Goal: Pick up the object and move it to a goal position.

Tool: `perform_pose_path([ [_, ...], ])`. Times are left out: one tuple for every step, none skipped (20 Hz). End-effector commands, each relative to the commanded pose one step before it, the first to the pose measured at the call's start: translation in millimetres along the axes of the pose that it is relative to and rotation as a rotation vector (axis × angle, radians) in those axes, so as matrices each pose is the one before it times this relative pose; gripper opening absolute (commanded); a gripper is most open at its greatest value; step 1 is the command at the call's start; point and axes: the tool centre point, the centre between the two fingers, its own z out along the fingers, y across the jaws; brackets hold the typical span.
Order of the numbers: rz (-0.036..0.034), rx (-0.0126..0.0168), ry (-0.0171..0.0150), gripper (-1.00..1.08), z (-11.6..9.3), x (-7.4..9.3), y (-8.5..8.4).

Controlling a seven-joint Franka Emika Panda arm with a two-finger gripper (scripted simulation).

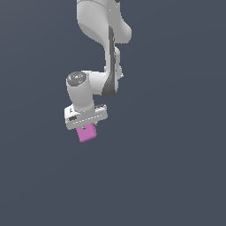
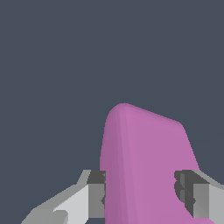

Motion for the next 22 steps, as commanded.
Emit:
perform_pose_path([
  [0.00191, 0.00085, -0.00276, -1.0, -10.48, 3.37, -0.56],
  [0.00041, 0.00066, -0.00134, -1.0, -5.36, 1.87, -0.63],
  [0.00052, 0.00083, -0.00169, -1.0, -5.67, 2.04, -0.63],
  [0.00052, 0.00083, -0.00169, -1.0, -6.21, 2.21, -0.7],
  [0.00051, 0.00083, -0.00169, -1.0, -6.74, 2.38, -0.77],
  [0.00057, 0.00093, -0.00189, -1.0, -7.13, 2.54, -0.8],
  [0.0006, 0.00098, -0.00198, -1.0, -7.58, 2.71, -0.84],
  [0.00065, 0.00108, -0.00215, -1.0, -7.96, 2.88, -0.87],
  [0.00065, 0.00108, -0.00215, -1.0, -8.43, 3.04, -0.92],
  [0.00069, 0.00117, -0.0023, -1.0, -8.69, 3.18, -0.92],
  [0.00071, 0.00122, -0.00237, -1.0, -8.92, 3.29, -0.93],
  [0.0007, 0.00124, -0.00237, -1.0, -9.06, 3.37, -0.94],
  [0.0007, 0.00125, -0.00236, -1.0, -8.98, 3.38, -0.91],
  [0.0007, 0.00127, -0.00235, -1.0, -8.83, 3.38, -0.87],
  [0.00065, 0.0012, -0.00219, -1.0, -8.4, 3.24, -0.81],
  [0.00062, 0.00117, -0.00211, -1.0, -7.85, 3.07, -0.73],
  [0.00057, 0.00109, -0.00193, -1.0, -7.37, 2.9, -0.69],
  [0.00054, 0.00105, -0.00184, -1.0, -6.85, 2.74, -0.61],
  [0.00045, 0.00089, -0.00153, -1.0, -6.48, 2.57, -0.59],
  [0.00044, 0.00089, -0.00153, -1.0, -5.89, 2.44, -0.49],
  [0.00041, 0.00084, -0.00141, -1.0, -5.4, 2.29, -0.42],
  [0.00037, 0.00077, -0.00129, -1.0, -4.94, 2.12, -0.37],
])
